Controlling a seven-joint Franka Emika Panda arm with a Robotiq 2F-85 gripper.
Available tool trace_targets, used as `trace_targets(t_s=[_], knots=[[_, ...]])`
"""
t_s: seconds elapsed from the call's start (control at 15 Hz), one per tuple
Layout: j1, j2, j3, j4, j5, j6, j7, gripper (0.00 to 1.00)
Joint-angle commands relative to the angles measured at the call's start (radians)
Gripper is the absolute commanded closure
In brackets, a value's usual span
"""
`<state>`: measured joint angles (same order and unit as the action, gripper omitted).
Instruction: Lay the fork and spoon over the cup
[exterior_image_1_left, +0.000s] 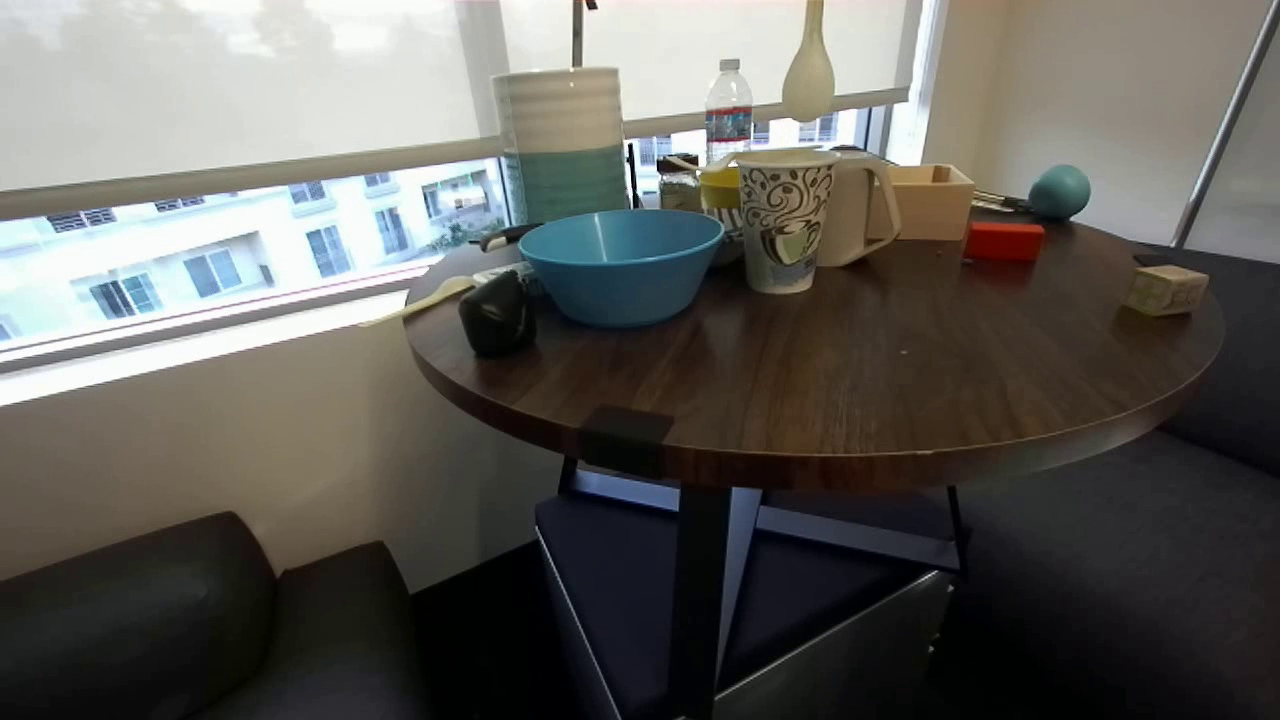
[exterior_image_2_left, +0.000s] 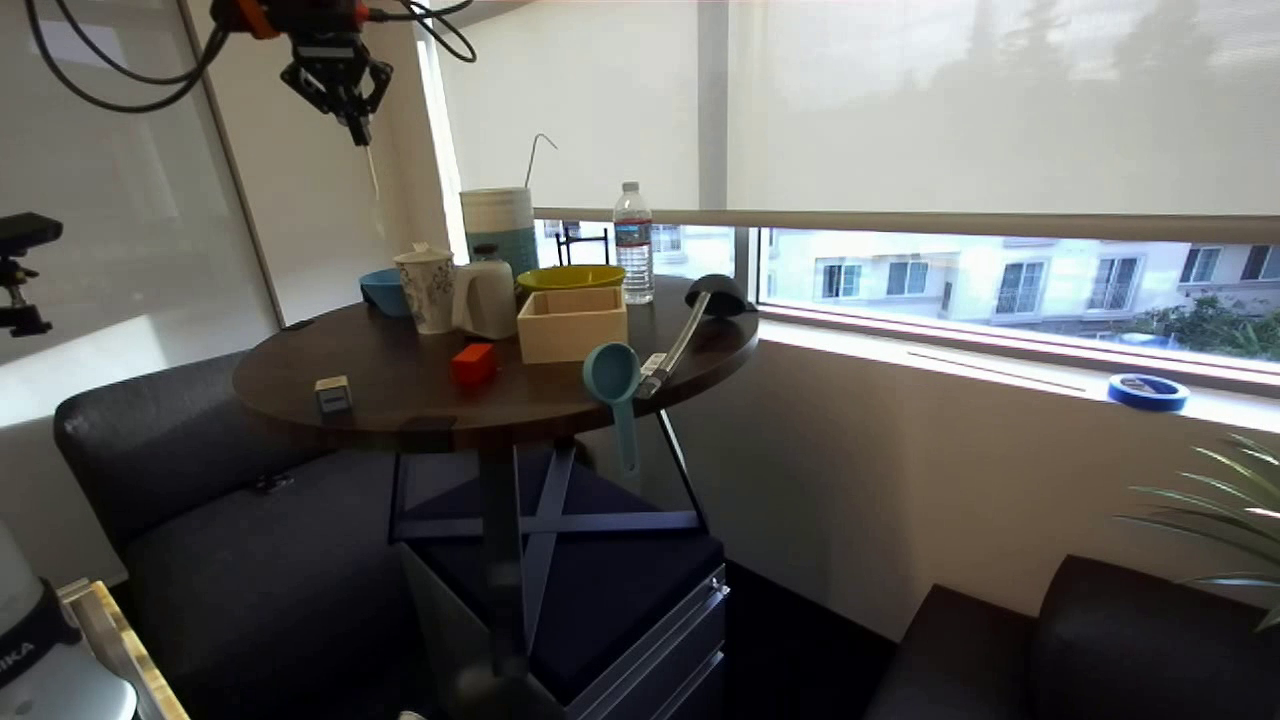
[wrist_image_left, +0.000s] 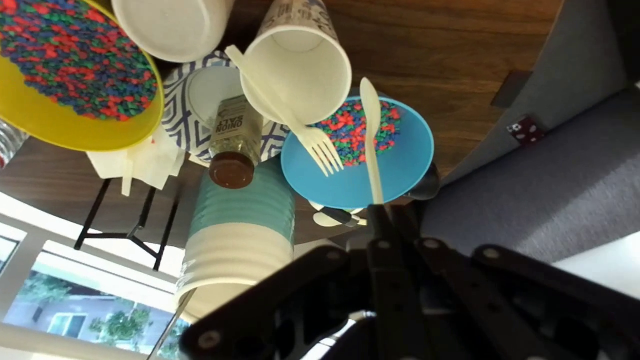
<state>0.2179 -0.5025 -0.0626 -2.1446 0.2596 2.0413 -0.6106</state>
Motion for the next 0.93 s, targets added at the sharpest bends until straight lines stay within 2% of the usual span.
trace_targets(t_s=[0.0,0.47,0.87], knots=[[-0.002,-0.005,-0.062,-0.006,0.135,-0.037,0.029,0.99],[-0.045,-0.016,-0.169,-0.108,0.389,-0.037,0.041,0.99],[-0.132,-0.024,-0.180,-0.211,0.617,-0.010,0.067,0.99]])
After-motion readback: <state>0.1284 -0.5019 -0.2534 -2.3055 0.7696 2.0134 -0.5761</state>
